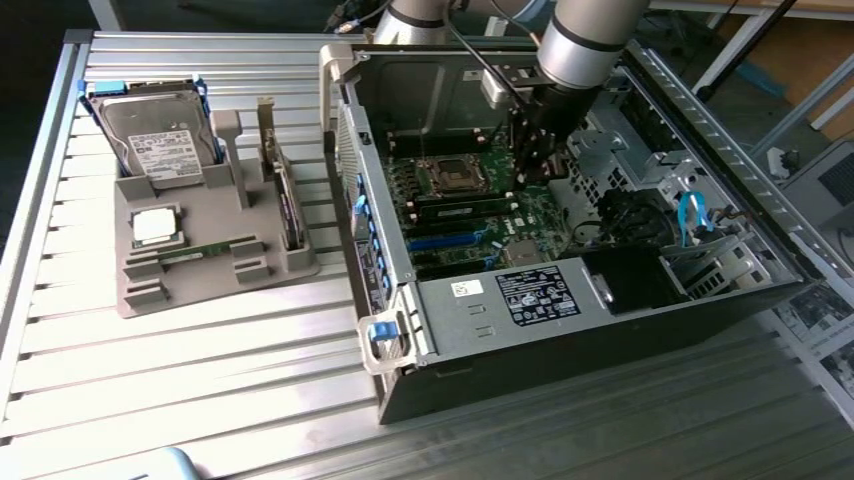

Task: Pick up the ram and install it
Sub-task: 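Insert the ram into the slot, then press down the ram until it locks into place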

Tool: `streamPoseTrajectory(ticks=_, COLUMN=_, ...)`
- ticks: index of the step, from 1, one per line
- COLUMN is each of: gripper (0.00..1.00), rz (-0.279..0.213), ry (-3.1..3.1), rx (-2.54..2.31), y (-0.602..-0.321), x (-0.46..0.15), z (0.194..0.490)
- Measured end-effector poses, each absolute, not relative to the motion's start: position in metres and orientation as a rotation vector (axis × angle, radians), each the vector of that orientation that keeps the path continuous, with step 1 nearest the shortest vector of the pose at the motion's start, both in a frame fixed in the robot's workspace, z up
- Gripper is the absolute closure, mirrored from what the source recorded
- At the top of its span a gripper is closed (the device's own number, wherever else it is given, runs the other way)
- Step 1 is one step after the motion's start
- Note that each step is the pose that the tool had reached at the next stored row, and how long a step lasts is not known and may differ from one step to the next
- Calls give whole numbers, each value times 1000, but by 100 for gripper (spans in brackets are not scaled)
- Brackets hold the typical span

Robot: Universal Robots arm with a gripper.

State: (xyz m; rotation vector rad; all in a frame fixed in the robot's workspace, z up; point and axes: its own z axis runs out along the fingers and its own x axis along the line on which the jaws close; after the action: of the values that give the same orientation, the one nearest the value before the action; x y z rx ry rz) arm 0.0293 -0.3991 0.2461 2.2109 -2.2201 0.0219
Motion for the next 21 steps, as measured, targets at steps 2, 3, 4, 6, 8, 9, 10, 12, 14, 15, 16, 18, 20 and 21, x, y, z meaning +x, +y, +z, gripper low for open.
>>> streamPoseTrajectory(ticks=2, gripper=89, rz=22, ry=-2220, rx=2211, y=-399, x=31, z=246)
streamPoseTrajectory(ticks=3, gripper=89, rz=22, ry=-2220, rx=2211, y=-399, x=33, z=246)
streamPoseTrajectory(ticks=4, gripper=89, rz=22, ry=-2220, rx=2211, y=-399, x=34, z=246)
streamPoseTrajectory(ticks=6, gripper=89, rz=22, ry=-2220, rx=2211, y=-399, x=37, z=246)
streamPoseTrajectory(ticks=8, gripper=89, rz=22, ry=-2220, rx=2211, y=-399, x=39, z=246)
streamPoseTrajectory(ticks=9, gripper=89, rz=22, ry=-2220, rx=2211, y=-399, x=40, z=246)
streamPoseTrajectory(ticks=10, gripper=89, rz=22, ry=-2220, rx=2211, y=-399, x=40, z=246)
streamPoseTrajectory(ticks=12, gripper=89, rz=22, ry=-2220, rx=2211, y=-399, x=40, z=246)
streamPoseTrajectory(ticks=14, gripper=89, rz=22, ry=-2220, rx=2211, y=-399, x=40, z=246)
streamPoseTrajectory(ticks=15, gripper=89, rz=22, ry=-2220, rx=2211, y=-399, x=40, z=246)
streamPoseTrajectory(ticks=16, gripper=89, rz=22, ry=-2220, rx=2211, y=-399, x=40, z=245)
streamPoseTrajectory(ticks=18, gripper=89, rz=22, ry=-2220, rx=2211, y=-399, x=40, z=244)
streamPoseTrajectory(ticks=20, gripper=89, rz=22, ry=-2220, rx=2211, y=-399, x=40, z=243)
streamPoseTrajectory(ticks=21, gripper=89, rz=22, ry=-2220, rx=2211, y=-399, x=40, z=243)
